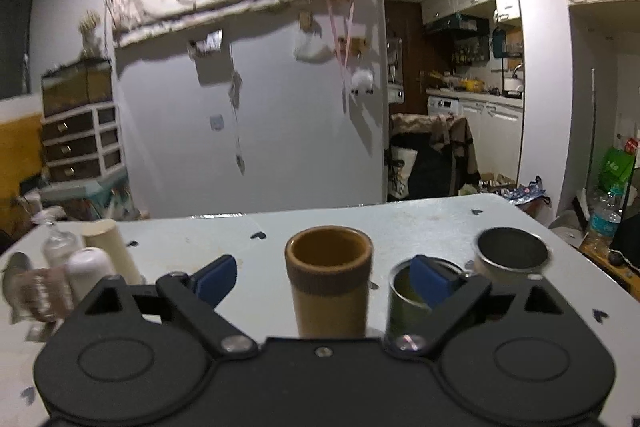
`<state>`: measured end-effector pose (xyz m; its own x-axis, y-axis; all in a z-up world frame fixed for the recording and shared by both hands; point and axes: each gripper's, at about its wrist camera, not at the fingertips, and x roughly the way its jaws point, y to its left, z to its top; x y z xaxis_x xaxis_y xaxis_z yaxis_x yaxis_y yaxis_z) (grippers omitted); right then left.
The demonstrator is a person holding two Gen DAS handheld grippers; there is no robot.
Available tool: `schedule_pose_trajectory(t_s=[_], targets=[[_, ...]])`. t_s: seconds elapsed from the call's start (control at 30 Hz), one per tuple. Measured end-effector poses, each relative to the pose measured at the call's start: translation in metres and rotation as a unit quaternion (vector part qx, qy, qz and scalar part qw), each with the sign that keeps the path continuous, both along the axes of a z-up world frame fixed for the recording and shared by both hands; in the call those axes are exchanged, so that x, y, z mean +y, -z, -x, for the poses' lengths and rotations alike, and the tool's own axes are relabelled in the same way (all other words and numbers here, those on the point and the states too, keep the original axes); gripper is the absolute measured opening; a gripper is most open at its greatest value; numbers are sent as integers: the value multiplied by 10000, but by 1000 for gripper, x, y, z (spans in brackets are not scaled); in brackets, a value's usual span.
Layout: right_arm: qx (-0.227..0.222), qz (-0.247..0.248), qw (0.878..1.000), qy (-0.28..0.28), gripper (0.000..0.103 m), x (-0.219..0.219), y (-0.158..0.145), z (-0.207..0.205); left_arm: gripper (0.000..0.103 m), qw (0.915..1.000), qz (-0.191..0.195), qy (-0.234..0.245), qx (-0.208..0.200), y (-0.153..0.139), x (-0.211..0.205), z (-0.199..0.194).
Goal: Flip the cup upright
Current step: 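Carry the upright bamboo cup with the right tool beside the green tin, then set the bamboo cup down upright and open the right tool, withdrawing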
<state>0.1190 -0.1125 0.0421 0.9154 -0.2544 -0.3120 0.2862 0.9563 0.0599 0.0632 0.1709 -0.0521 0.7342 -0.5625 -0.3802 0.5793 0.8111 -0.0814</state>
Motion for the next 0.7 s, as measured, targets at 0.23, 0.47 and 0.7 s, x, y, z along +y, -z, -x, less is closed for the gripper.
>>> schedule_pose_trajectory(t_s=[0.23,0.47,0.7], targets=[[-189,109,9998,-11,100,9,15,82,100,9991,-2,-225,-368,-24,-11,-6],[-279,-26,9996,44,103,16,36,141,103,9981,92,-466,-395,-26,-21,1],[-169,91,9998,94,103,29,58,173,103,9983,-105,-427,-379,-19,-26,15]])
